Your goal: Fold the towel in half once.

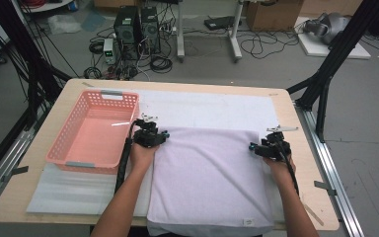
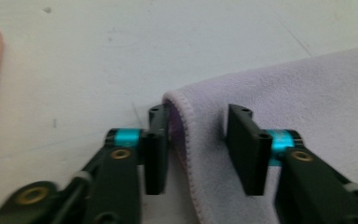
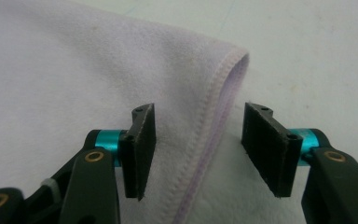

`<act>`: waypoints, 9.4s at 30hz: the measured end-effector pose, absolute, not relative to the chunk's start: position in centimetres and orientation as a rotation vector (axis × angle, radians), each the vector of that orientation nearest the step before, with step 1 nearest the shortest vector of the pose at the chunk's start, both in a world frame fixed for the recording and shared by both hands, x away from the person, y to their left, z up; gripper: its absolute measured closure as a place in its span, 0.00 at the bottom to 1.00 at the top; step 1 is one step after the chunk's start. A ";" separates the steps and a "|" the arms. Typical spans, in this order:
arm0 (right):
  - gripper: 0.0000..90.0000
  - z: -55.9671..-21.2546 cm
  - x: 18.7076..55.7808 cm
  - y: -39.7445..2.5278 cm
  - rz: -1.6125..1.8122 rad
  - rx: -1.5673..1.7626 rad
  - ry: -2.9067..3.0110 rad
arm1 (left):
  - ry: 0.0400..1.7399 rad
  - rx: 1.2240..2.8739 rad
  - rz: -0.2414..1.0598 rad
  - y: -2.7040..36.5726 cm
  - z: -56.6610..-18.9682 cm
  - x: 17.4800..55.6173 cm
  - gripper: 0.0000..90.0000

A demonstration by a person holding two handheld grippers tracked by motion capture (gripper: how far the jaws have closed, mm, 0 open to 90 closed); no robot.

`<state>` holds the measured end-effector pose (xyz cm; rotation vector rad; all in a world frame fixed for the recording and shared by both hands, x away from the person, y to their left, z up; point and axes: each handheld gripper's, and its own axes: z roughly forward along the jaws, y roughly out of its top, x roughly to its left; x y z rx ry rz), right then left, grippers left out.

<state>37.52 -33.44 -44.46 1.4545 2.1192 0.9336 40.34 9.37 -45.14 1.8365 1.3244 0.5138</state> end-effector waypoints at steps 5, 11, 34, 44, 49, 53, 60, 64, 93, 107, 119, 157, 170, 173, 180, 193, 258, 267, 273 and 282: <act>0.94 -44.4 37.3 -33.0 1.001 1.445 2.172 | 1.310 1.833 0.458 8.8 -45.1 40.1 0.95; 0.96 -43.9 37.4 -33.2 1.032 1.372 2.148 | 1.327 1.724 0.457 9.2 -44.3 40.4 0.96; 0.89 -42.5 43.7 -33.4 1.016 1.393 1.910 | 1.177 1.657 0.515 7.8 -40.9 46.4 0.79; 0.55 -41.3 42.0 -33.3 1.032 1.403 1.963 | 1.066 1.717 0.436 6.3 -40.6 44.0 0.46; 0.52 -41.3 40.2 -33.7 1.040 1.397 2.012 | 1.054 1.744 0.437 6.6 -40.6 42.8 0.40; 0.50 -41.1 38.6 -33.8 1.043 1.366 2.074 | 1.012 1.709 0.447 7.0 -40.4 41.2 0.37; 0.48 -41.9 34.3 -34.1 1.133 1.309 2.100 | 0.933 1.730 0.422 7.2 -40.6 37.3 0.37; 0.52 -42.5 31.4 -34.2 1.155 1.299 2.103 | 0.908 1.748 0.420 7.5 -40.8 34.5 0.38; 0.60 -43.5 20.9 -34.3 1.142 1.295 2.118 | 0.962 1.863 0.384 10.5 -43.4 25.1 0.46; 0.64 -43.5 20.9 -35.2 1.116 1.316 2.125 | 1.031 1.929 0.323 11.5 -45.2 24.0 0.66; 0.95 -44.4 21.2 -34.4 0.992 1.284 2.222 | 0.975 1.969 0.384 11.2 -45.4 23.5 0.92; 0.96 -44.2 21.3 -34.5 1.031 1.285 2.225 | 0.962 1.882 0.428 11.2 -44.8 23.6 0.97; 0.98 -43.0 20.2 -35.1 1.128 1.282 2.217 | 0.976 1.808 0.323 12.4 -43.4 22.0 0.97; 0.98 -42.6 19.4 -35.1 1.135 1.257 2.226 | 0.964 1.801 0.313 12.6 -43.0 21.2 0.97; 0.98 -42.3 17.5 -35.3 1.146 1.253 2.250 | 0.945 1.808 0.277 13.9 -42.5 19.1 0.97; 0.98 -41.8 13.9 -35.2 1.100 1.197 2.306 | 0.918 1.907 0.175 14.4 -43.6 15.9 0.96; 0.81 -43.1 29.6 -35.5 1.039 1.430 2.047 | 1.117 1.906 0.426 10.8 -45.0 31.9 0.59; 0.90 -44.6 34.1 -34.8 0.988 1.490 2.066 | 1.136 1.876 0.408 10.9 -45.1 32.1 0.59; 0.96 -44.3 34.3 -34.8 0.855 1.468 2.027 | 1.112 1.886 0.393 10.8 -45.1 32.1 0.63; 0.68 -43.3 30.8 -35.6 0.988 1.459 2.028 | 1.126 1.902 0.369 10.8 -45.2 32.3 0.62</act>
